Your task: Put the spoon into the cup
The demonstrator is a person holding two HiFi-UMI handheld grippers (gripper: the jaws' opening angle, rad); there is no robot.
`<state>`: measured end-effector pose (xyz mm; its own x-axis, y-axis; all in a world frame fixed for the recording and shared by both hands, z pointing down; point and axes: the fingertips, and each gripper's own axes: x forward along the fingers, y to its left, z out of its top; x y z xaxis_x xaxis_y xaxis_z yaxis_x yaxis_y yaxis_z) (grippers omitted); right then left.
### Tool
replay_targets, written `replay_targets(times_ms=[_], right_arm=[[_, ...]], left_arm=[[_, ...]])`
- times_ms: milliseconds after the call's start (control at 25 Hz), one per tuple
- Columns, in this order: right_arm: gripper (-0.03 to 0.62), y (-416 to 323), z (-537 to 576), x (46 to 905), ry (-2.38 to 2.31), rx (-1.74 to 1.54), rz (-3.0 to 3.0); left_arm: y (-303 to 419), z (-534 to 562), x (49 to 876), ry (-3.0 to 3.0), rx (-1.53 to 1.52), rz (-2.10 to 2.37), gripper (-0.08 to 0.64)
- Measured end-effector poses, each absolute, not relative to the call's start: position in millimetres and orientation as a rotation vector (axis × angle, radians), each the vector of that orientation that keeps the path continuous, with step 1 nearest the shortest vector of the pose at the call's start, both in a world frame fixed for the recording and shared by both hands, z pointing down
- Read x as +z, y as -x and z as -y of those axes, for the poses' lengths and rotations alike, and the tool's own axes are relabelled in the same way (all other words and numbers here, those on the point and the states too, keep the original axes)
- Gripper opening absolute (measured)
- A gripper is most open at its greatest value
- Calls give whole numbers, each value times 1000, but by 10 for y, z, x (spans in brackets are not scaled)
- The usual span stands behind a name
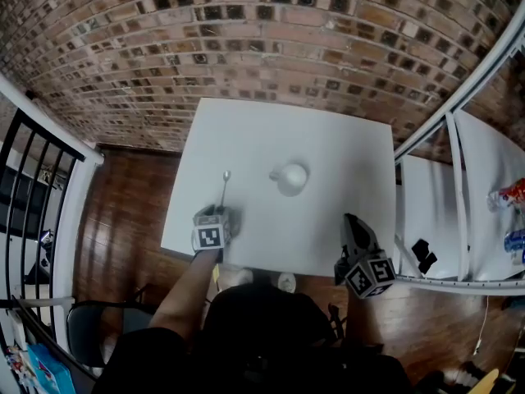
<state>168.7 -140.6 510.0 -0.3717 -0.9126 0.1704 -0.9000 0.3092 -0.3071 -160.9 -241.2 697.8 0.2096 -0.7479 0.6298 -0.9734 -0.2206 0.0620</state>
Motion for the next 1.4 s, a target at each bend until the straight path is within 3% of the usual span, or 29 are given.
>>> replay_targets(times_ms=[280,640,1400], right_arm=[[5,-1648,1404,5089,1728,-546,-2526],[5,-1598,1398,5059,1713,-530,-2538],[5,-1259,1427,4842,1659,-421,-2586]], left_arm=[[1620,2396,6971,-2073,702,1599,126],[1718,2343,6939,-2151,725,1577,126],[1627,2460,5434,-2505,415,1617,124]])
